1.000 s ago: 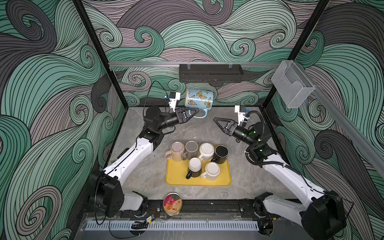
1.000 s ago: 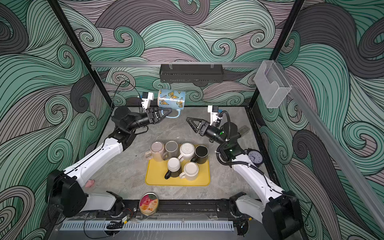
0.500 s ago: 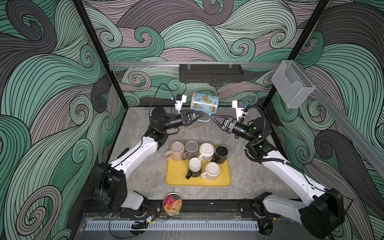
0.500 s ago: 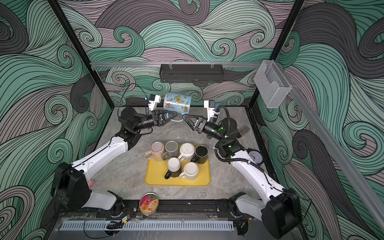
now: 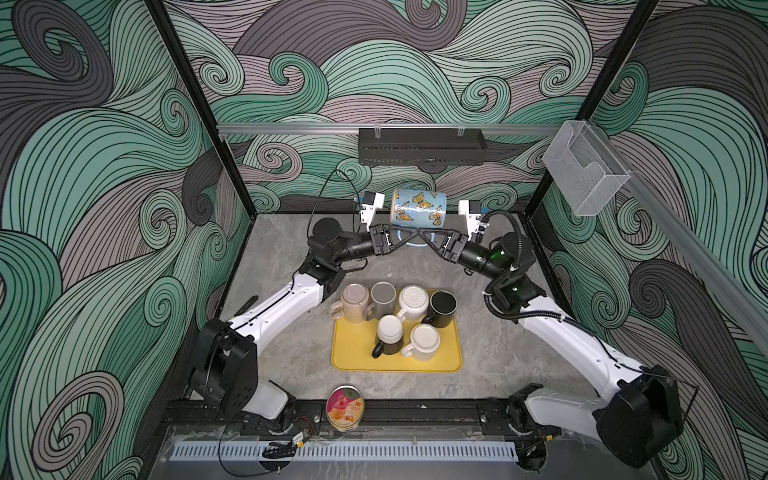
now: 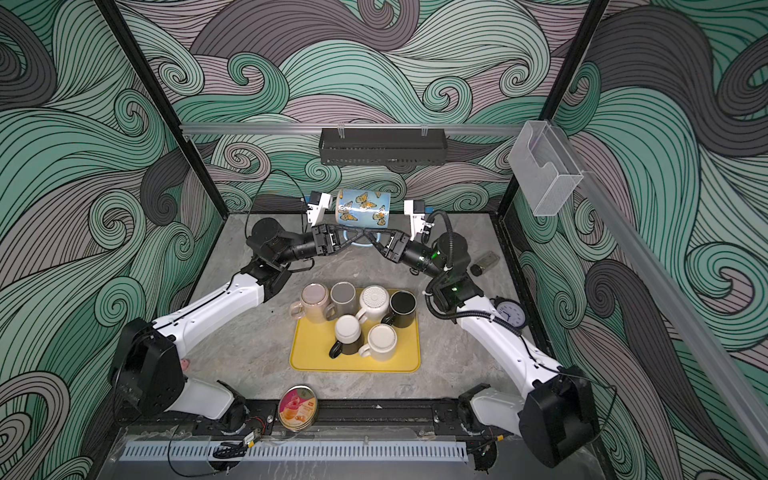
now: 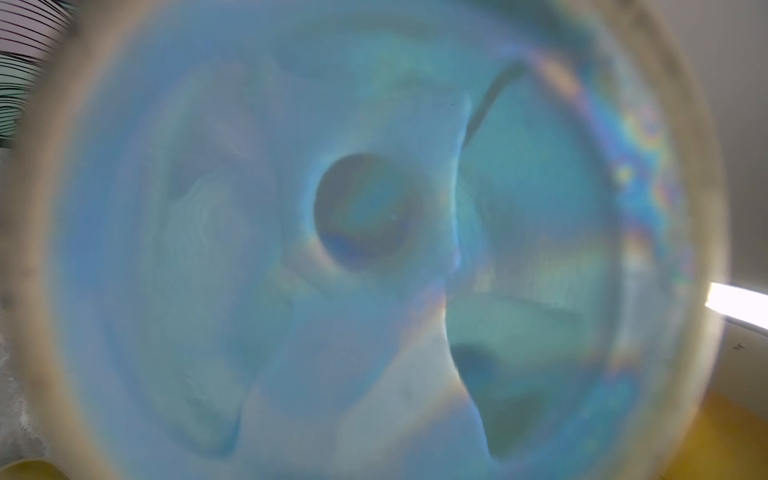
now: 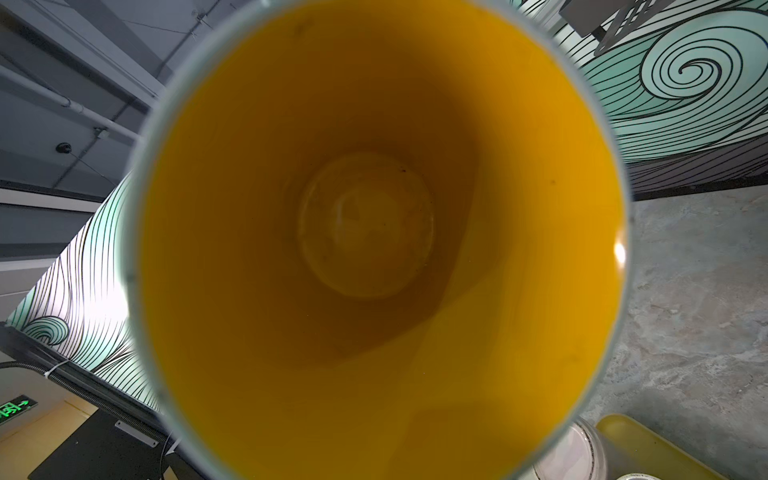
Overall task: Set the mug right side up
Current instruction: 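Grasp the mug handle with the right gripper and release it from the left gripper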
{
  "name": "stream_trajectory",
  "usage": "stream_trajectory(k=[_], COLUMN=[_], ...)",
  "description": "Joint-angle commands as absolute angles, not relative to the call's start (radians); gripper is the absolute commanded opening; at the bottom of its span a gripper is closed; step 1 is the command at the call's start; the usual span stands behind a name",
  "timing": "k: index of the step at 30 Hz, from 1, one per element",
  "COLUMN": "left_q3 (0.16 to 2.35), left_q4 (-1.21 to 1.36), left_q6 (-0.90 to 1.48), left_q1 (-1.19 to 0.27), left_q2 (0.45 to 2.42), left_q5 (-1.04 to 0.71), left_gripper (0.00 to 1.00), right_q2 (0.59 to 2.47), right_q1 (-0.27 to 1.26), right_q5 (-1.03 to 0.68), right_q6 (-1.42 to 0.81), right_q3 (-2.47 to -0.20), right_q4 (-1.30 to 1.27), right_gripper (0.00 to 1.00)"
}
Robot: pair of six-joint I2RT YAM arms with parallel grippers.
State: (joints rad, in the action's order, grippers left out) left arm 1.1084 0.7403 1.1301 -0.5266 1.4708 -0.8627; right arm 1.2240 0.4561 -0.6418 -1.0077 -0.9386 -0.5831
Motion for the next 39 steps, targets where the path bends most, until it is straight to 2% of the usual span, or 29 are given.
stream_trajectory(k=[1,5,7,10,12,17,18,20,21,22,24,27,31,33,36,39], left_q3=[1.174,1.187,1.188,1.183,1.176,1.184,1.197,1.227,1.238,1.249,1.246,1.210,1.269,1.290,1.255,1.217], left_q4=[0.816,0.800,0.789,0.770,0.761,0.649,0.596,0.443,0.326,0.221,0.046,-0.064,-0.358,-0.463,-0.526,-0.537], left_q6=[1.089,1.082,1.074,1.061,1.056,1.001,0.971,0.882,0.820,0.761,0.641,0.523,0.397,0.323,0.233,0.213], left_q1=[-0.569,-0.591,-0.598,-0.604,-0.604,-0.604,-0.604,-0.602,-0.599,-0.596,-0.595,-0.589,-0.557,-0.545,-0.537,-0.523], left_q2=[1.478,1.492,1.496,1.501,1.504,1.498,1.499,1.488,1.473,1.451,1.384,1.297,1.233,1.210,1.160,1.123], left_q5=[-0.913,-0.920,-0.922,-0.919,-0.915,-0.899,-0.898,-0.852,-0.787,-0.706,-0.532,-0.313,-0.012,0.106,0.213,0.254], left_gripper=[0.00,0.00,0.00,0.00,0.00,0.00,0.18,0.76,0.94,0.98,0.99,0.99,0.99,0.99,0.99,0.99], right_q2=[1.217,1.208,1.203,1.193,1.182,1.159,1.156,1.150,1.144,1.141,1.130,1.108,1.055,1.044,1.110,1.201], right_q1=[0.459,0.457,0.457,0.454,0.451,0.438,0.435,0.426,0.418,0.411,0.394,0.359,0.310,0.303,0.295,0.282], right_q5=[-0.601,-0.592,-0.588,-0.582,-0.579,-0.568,-0.567,-0.561,-0.558,-0.554,-0.549,-0.535,-0.449,-0.325,-0.137,-0.017], right_q6=[-1.031,-1.034,-1.030,-1.024,-1.014,-0.988,-0.987,-0.981,-0.977,-0.972,-0.964,-0.950,-0.819,-0.705,-0.528,-0.422], right_q3=[-0.969,-0.966,-0.966,-0.966,-0.968,-0.970,-0.972,-0.973,-0.971,-0.971,-0.972,-0.972,-1.014,-1.079,-1.226,-1.306], right_q4=[-0.694,-0.713,-0.715,-0.710,-0.700,-0.656,-0.650,-0.638,-0.629,-0.618,-0.583,-0.525,-0.245,-0.019,0.308,0.461], right_gripper=[0.35,0.33,0.29,0.14,0.00,0.00,0.00,0.00,0.00,0.00,0.00,0.00,0.00,0.00,0.00,0.00])
